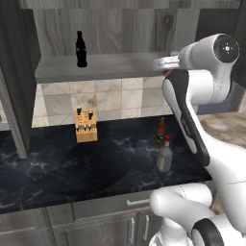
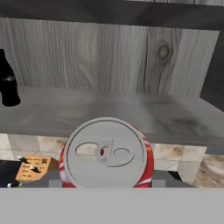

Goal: Sort all alcoholic drinks to one cabinet, and non-alcoholic drinks to the other.

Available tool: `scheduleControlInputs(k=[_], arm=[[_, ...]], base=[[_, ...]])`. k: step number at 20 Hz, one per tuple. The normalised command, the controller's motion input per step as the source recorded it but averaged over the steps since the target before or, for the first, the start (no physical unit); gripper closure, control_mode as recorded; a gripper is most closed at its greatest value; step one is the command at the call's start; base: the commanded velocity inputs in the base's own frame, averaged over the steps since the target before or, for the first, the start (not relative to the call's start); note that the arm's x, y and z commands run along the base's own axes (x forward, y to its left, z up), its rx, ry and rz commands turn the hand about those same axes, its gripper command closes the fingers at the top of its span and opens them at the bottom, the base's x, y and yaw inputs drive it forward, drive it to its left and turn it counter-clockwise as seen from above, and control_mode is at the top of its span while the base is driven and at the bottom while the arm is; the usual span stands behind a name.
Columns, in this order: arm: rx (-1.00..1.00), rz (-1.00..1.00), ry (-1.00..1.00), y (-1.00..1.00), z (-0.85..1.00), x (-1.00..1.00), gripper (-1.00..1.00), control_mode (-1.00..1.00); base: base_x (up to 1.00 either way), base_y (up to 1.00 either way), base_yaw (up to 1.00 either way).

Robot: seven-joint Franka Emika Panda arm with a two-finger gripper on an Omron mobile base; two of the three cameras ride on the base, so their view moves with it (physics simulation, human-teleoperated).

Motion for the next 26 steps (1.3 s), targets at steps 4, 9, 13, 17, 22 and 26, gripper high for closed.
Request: scheduleControlInputs(k=[4,9,13,17,22,26], arm=[[0.00,-0.01,0.00,-0.08,0.00,0.52,1.00,-1.00],[0.00,0.00,0.00,-0.07,0.00,0.60,1.00,-1.00],[0.00,0.00,0.00,-0.03,-0.02,0.65,1.00,-1.00],[0.00,0.00,0.00,0.00,-0.11,0.59,1.00,-1.00],[0.00,-0.01,0.01,-0.04,-0.23,0.49,1.00,-1.00],[0.00,-0.03,0.03,-0.06,-0.21,0.34,1.00,-1.00]], base=[[0.00,0.00,0.00],[0.00,0.00,0.00],[0.00,0.00,0.00],[0.00,0.00,0.00],[0.00,0.00,0.00],[0.00,0.00,0.00]])
